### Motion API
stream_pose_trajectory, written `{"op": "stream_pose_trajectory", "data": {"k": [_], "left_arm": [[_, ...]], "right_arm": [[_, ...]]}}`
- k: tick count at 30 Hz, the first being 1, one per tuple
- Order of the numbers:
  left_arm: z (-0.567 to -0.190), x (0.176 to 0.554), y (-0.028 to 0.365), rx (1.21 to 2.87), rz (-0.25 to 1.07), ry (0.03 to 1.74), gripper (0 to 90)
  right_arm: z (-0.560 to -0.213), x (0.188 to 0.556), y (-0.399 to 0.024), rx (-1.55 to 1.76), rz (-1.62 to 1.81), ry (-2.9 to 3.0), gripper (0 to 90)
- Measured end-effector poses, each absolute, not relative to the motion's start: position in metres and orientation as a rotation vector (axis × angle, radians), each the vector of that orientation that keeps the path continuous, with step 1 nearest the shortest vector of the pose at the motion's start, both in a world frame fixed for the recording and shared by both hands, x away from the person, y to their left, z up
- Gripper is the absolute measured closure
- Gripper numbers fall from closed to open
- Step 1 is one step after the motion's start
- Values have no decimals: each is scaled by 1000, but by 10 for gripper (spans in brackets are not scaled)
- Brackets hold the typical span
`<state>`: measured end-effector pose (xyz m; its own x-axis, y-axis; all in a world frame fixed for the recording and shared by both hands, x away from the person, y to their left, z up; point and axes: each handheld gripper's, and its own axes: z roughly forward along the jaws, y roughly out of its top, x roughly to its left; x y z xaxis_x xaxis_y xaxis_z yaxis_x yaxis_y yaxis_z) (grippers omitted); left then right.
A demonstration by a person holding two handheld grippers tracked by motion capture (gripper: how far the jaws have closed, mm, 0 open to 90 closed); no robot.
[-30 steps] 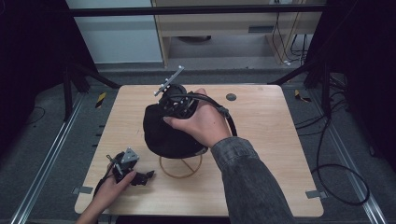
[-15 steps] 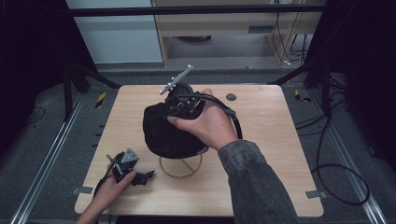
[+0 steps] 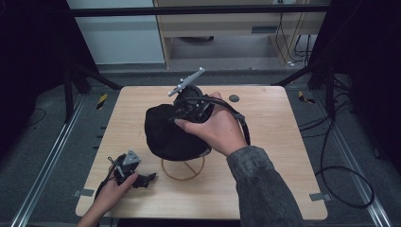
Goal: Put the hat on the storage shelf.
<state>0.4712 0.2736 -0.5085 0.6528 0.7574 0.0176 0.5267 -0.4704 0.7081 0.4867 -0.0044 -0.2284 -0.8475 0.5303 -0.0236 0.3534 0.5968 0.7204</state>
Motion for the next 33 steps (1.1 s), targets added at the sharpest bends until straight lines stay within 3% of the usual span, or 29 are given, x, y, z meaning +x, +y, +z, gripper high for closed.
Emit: {"op": "stream_pose_trajectory", "data": {"k": [10,33], "left_arm": [[-508,471,274,2184,434,990,0],[-509,471,274,2182,436,992,0]], "right_arm": [[-226,482,-19,752,1117,2551,646],[-227,473,-63,844,1128,2440,452]]}}
